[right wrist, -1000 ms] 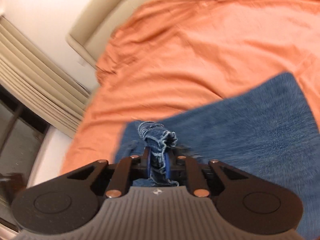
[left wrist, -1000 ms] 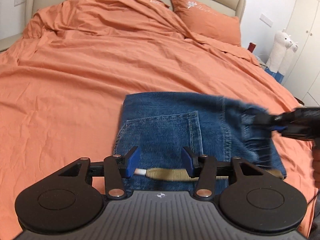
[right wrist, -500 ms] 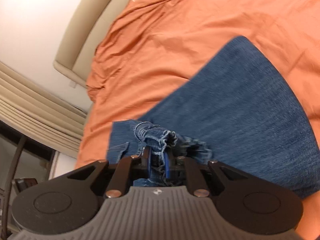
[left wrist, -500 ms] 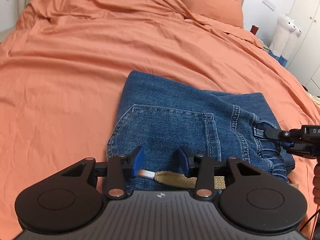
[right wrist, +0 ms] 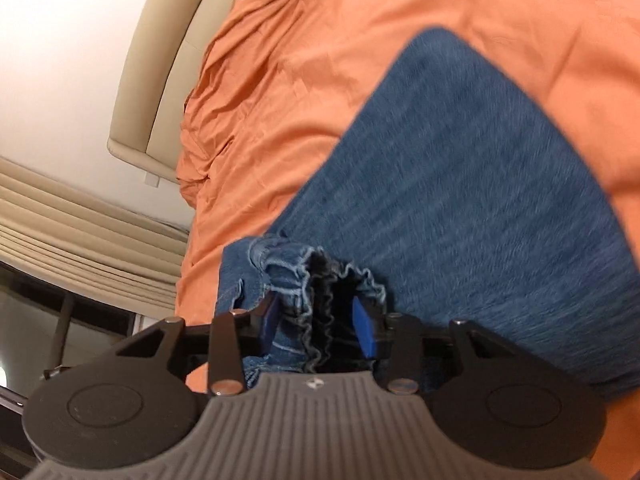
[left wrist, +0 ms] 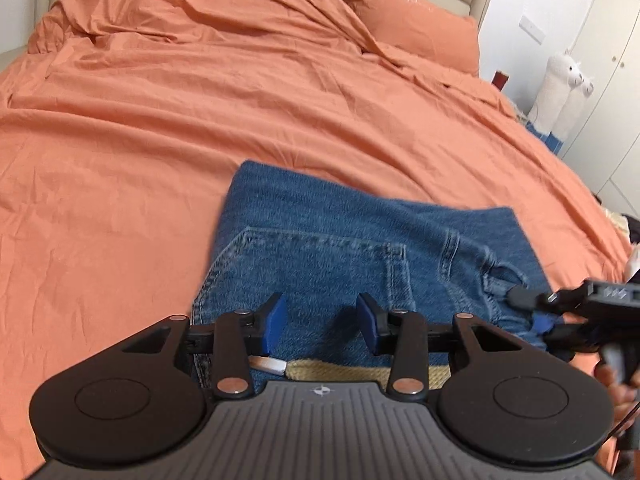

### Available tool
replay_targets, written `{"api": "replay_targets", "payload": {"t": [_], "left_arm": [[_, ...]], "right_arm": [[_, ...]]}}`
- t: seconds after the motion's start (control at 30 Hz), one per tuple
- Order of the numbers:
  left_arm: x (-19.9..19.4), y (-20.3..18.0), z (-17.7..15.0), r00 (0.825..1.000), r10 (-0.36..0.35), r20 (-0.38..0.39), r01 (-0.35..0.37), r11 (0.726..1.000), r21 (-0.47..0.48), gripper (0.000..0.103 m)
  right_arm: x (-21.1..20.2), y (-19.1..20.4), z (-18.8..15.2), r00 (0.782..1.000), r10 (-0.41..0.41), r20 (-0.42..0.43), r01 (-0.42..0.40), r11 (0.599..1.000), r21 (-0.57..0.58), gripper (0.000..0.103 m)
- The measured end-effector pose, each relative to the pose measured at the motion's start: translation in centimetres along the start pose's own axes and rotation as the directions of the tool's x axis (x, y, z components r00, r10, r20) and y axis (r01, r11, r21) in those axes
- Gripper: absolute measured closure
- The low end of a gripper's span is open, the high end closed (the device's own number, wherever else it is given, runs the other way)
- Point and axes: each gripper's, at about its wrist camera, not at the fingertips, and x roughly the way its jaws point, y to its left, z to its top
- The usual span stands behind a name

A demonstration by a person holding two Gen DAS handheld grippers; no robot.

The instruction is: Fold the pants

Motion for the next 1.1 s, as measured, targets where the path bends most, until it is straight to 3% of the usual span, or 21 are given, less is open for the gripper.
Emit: {"api": "replay_targets", "payload": {"t": [0.07, 0.13, 0.23, 0.4, 0.53, 0.77, 0.9, 1.1], "left_arm": [[-0.7, 0.1, 0.1, 1.000, 0.000, 0.017, 0.000, 1.000, -0.010, 0.056], [-1.5, 0.3, 0.3, 1.000, 0.004, 0.029, -0.003, 1.000, -0.018, 0.056], [-3.4, 1.0, 0.5, 0.998, 0.011, 0.061, -0.009, 0.999, -0.032, 0.056], [-6.2, 2.5, 0.3, 0.993, 0.035, 0.109, -0.029, 0.998, -0.056, 0.056], [-7.7, 3.8, 0.4, 0.989, 0.050, 0.139, -0.037, 0.995, -0.096, 0.056], [-7.8, 4.4, 0.8, 0.986, 0.017, 0.164, 0.005, 0.991, -0.130, 0.057], [-6.4, 3.8, 0.7, 0.988, -0.014, 0.151, 0.030, 0.994, -0.105, 0.057], [-2.9, 2.1, 0.3, 0.993, -0.054, 0.107, 0.058, 0.997, -0.042, 0.057]], "right_arm": [[0.7, -0.2, -0.3, 1.000, 0.011, -0.009, -0.011, 1.000, 0.016, 0.069], [1.5, -0.1, -0.3, 1.000, 0.008, -0.016, -0.008, 1.000, 0.020, 0.085], [1.3, 1.8, -0.1, 0.999, -0.035, -0.017, 0.034, 0.999, -0.019, 0.089], [0.1, 10.4, 0.7, 0.992, -0.130, 0.006, 0.127, 0.959, -0.255, 0.091], [0.3, 18.5, 1.8, 0.981, -0.193, 0.016, 0.182, 0.895, -0.407, 0.091], [-0.9, 26.6, 4.4, 0.968, -0.240, 0.076, 0.244, 0.817, -0.522, 0.091], [-2.9, 24.7, 6.6, 0.948, -0.297, 0.117, 0.315, 0.810, -0.495, 0.092], [-4.8, 15.5, 9.3, 0.915, -0.385, 0.116, 0.399, 0.834, -0.380, 0.092]]}}
